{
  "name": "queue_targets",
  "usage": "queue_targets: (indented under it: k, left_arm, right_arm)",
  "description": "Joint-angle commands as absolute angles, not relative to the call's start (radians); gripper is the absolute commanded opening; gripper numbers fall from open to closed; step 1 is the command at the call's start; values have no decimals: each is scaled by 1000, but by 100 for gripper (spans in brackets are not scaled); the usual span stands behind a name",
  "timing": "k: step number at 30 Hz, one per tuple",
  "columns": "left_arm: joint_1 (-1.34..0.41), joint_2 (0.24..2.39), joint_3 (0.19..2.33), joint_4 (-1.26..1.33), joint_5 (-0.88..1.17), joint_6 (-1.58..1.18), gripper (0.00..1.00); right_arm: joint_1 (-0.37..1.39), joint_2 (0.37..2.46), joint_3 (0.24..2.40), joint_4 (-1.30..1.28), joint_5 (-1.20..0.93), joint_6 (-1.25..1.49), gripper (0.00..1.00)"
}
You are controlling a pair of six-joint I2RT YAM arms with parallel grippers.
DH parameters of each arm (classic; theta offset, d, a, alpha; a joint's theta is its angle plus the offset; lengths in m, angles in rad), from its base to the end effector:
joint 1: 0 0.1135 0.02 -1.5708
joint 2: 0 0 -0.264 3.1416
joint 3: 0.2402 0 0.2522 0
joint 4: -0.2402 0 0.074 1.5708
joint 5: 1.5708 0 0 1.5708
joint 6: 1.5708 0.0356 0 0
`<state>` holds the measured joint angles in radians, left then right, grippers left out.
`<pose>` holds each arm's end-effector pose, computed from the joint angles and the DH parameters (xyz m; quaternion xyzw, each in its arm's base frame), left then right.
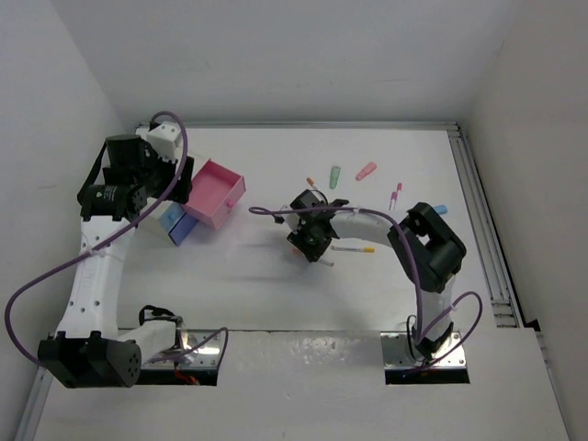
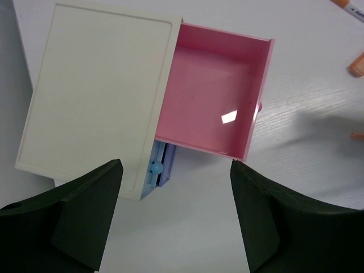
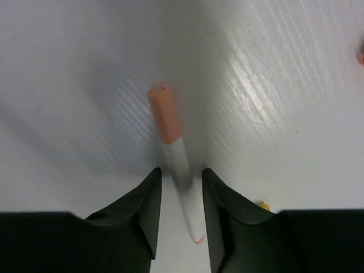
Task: Sort the stationery into containers
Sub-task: Pick up the pen from the center of the board.
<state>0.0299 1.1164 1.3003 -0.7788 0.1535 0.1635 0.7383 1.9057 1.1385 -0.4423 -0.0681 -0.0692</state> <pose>0.2245 0.0013 0.3933 0.0947 0.8763 -0.0223 0.4718 0.2672 0.2464 0.1335 -0.3919 0.9017 0.0906 0.1586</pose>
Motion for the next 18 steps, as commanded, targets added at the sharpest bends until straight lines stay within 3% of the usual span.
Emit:
queue_targets:
  k: [1,6,12,18]
  left_arm:
    - [57,1115,1284,-743,135,186,83]
    - [100,1164,1262,-707,189,175,83]
    - [136,1178,1285,-687,233,155,82]
    - [144,1163,1284,-658,282,109,82]
  right_arm:
    - [773,1959,1158,-428,-26,-17,33]
    - [790,2002,1201,-455,-26,-8,1]
    - [729,1915,1305,-540,-210,165,0]
    - [686,1769,1416,-434,-393,362,0]
